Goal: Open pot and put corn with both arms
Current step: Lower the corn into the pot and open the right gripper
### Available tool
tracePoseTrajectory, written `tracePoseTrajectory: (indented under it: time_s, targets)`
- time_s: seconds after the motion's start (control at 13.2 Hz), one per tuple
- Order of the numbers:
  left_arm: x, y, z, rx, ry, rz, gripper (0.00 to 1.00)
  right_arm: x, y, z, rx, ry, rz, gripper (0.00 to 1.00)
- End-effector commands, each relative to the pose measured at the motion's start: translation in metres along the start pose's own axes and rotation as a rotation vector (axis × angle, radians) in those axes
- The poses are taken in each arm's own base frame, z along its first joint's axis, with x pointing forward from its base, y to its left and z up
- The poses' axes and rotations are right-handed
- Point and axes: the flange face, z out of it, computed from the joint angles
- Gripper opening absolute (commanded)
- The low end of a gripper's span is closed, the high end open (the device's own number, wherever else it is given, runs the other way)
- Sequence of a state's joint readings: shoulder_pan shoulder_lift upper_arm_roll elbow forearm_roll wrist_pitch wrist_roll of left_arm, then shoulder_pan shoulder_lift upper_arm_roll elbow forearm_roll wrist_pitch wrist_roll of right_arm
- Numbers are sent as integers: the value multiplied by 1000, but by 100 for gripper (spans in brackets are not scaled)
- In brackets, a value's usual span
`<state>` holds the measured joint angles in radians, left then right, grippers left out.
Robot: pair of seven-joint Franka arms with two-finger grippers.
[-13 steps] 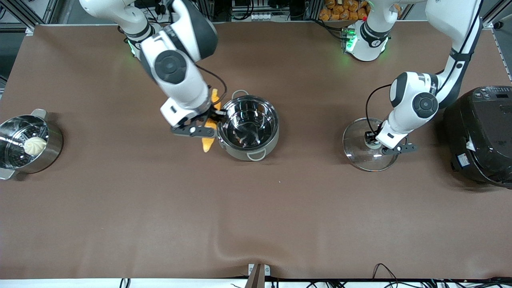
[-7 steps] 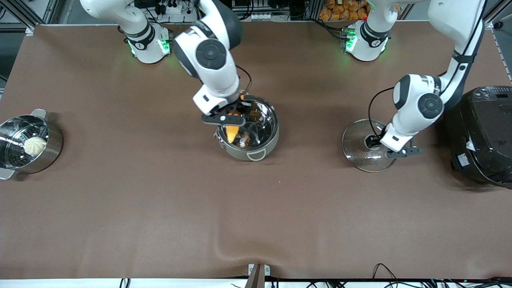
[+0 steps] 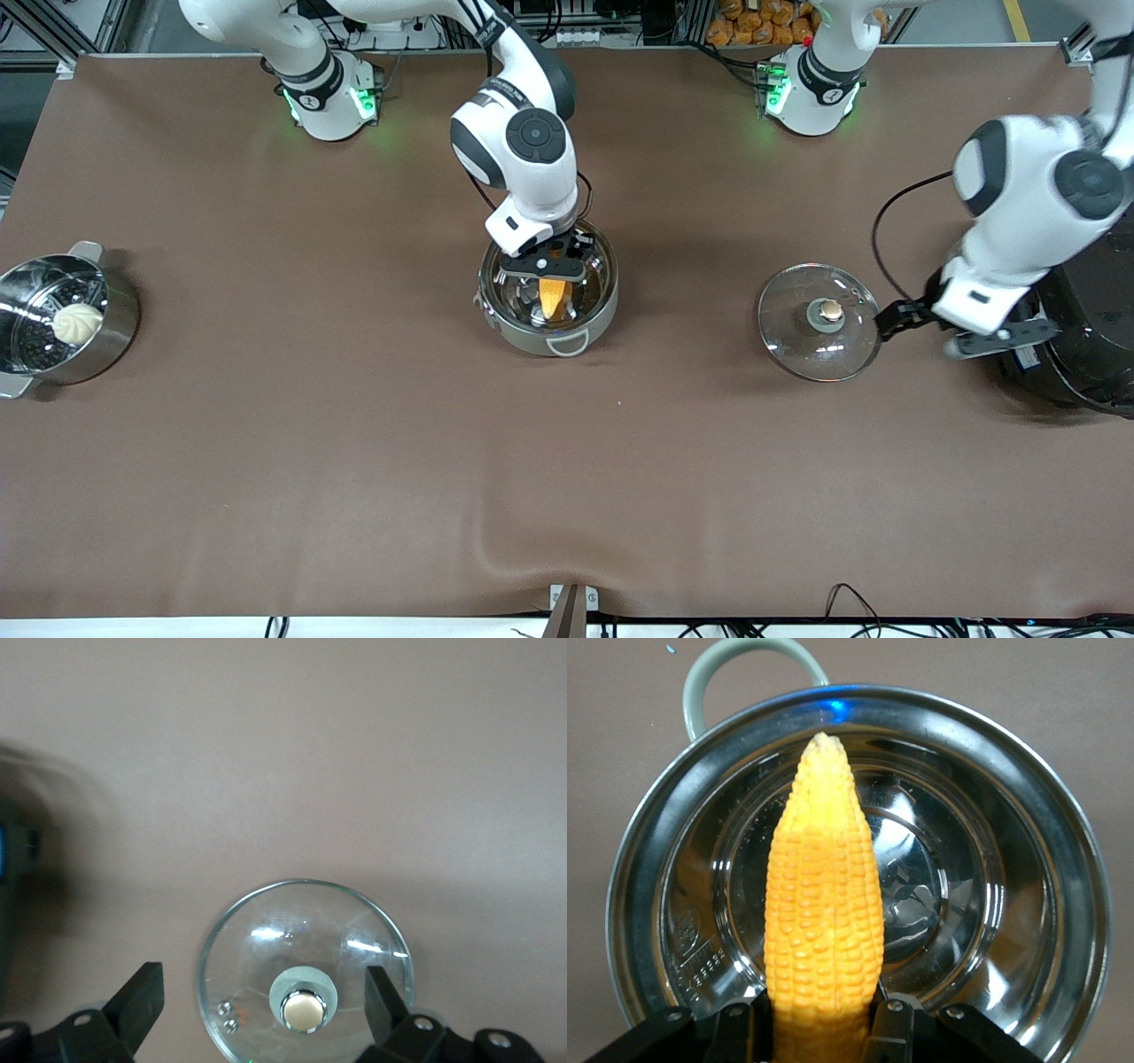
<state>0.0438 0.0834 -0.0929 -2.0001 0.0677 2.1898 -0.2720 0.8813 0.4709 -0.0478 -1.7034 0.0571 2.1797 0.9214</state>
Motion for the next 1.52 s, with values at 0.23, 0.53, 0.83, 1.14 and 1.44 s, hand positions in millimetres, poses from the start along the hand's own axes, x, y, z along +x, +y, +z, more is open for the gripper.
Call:
tracePoseTrajectory:
  time_s: [0.23, 0.53, 0.83, 1.14, 1.44]
  targets:
    - [22, -1, -115, 14, -83, 13, 100, -1, 1, 3, -4, 46, -5, 100]
    - [6, -13, -170, -25, -55, 93, 100, 2, 3, -2, 2, 50, 1, 100]
    - [1, -18, -206, -22, -95, 90, 100, 39, 35, -58, 54, 81, 68, 100]
    - [-2, -15, -229, -41, -100, 110, 100, 98, 144, -162, 41, 66, 150, 100]
    - [8, -20, -210, -27, -129, 135, 100, 144, 291, -255, 10, 28, 68, 100]
